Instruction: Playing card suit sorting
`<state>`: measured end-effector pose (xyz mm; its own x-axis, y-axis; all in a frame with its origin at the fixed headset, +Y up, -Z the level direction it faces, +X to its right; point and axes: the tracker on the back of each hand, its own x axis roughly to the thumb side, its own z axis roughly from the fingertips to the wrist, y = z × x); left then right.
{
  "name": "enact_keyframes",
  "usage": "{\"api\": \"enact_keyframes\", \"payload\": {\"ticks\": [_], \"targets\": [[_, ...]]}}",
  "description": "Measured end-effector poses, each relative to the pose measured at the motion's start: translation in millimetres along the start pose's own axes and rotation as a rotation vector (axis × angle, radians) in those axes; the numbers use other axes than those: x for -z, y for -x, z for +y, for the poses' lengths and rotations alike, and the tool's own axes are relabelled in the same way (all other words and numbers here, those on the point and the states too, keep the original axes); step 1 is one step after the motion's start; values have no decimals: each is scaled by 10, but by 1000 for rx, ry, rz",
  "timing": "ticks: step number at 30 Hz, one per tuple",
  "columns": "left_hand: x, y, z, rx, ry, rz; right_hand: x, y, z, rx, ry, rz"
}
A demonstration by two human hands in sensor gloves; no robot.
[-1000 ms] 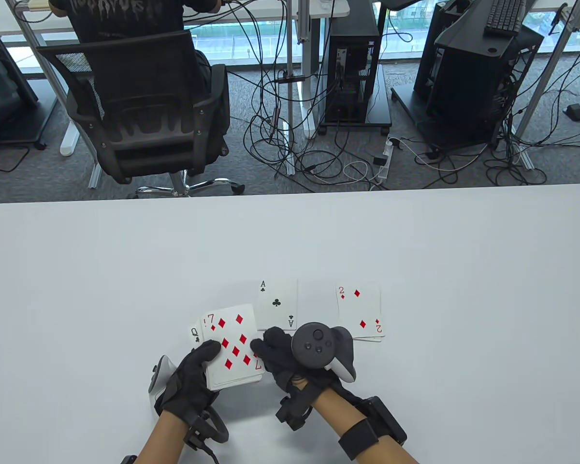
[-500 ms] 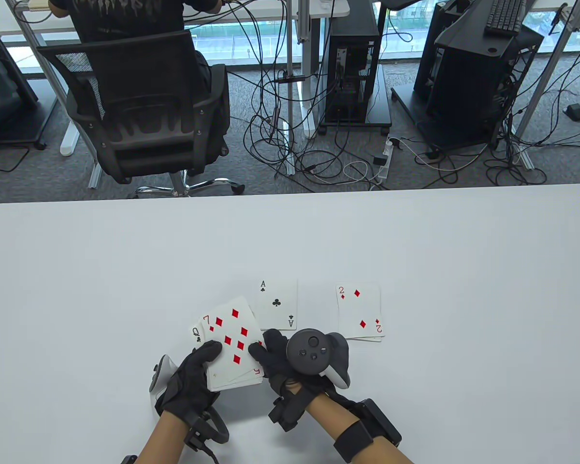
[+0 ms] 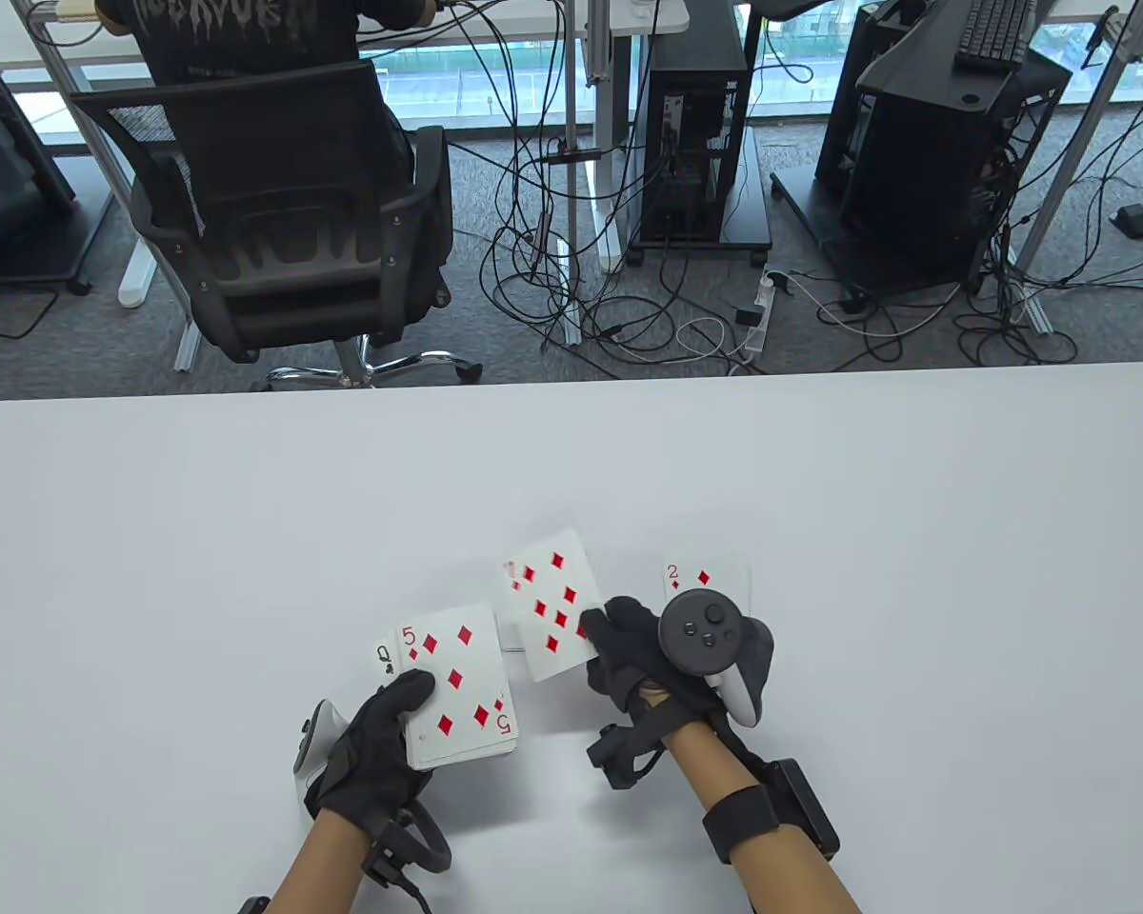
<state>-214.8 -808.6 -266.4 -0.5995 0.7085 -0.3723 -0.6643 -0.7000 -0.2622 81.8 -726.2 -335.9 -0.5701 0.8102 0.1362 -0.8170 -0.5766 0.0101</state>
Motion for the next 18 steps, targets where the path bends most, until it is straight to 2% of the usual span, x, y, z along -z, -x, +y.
{"api": "enact_keyframes", "payload": {"ticks": [6, 9, 13, 18], "targets": [[-3, 4, 0, 0, -2, 4, 124, 395, -357, -221, 91, 148], [-2, 1, 3, 4, -2, 3, 162, 581, -451, -318, 74, 252], [-2, 3, 4, 3, -5, 3, 174, 732, -472, -551, 27, 361], [-3, 3, 4, 3, -8, 5, 185, 838, -407, -819, -50, 428]]}}
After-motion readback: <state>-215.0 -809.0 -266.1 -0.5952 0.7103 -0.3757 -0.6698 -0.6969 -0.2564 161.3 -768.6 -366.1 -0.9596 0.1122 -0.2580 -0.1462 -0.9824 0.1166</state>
